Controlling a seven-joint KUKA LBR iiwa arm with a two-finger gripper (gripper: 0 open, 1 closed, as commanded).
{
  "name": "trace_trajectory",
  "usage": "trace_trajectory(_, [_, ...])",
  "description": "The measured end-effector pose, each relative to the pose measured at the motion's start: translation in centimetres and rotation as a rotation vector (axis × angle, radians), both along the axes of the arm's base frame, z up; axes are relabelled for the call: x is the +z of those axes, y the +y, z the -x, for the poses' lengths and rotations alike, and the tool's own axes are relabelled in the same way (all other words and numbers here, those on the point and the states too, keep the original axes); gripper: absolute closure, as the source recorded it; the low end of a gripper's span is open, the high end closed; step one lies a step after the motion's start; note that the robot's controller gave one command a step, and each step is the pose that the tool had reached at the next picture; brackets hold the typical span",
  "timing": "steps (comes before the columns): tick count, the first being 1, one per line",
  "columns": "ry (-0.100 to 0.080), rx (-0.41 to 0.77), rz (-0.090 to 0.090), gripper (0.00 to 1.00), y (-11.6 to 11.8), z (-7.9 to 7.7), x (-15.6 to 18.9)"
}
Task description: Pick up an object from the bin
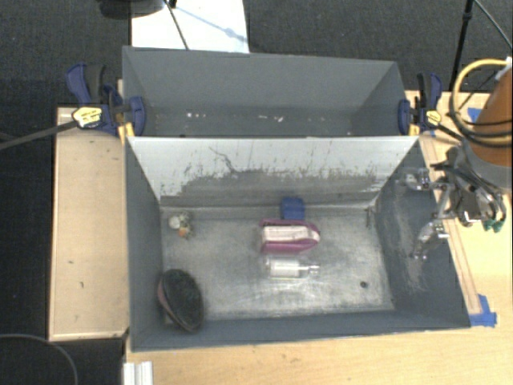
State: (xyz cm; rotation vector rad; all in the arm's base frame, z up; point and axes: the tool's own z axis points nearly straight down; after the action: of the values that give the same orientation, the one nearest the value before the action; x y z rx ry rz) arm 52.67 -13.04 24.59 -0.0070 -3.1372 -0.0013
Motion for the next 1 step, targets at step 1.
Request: trace_trajectory(1, [-0.001, -0.059, -0.002, 0.0, 3.54, -2.68, -8.76])
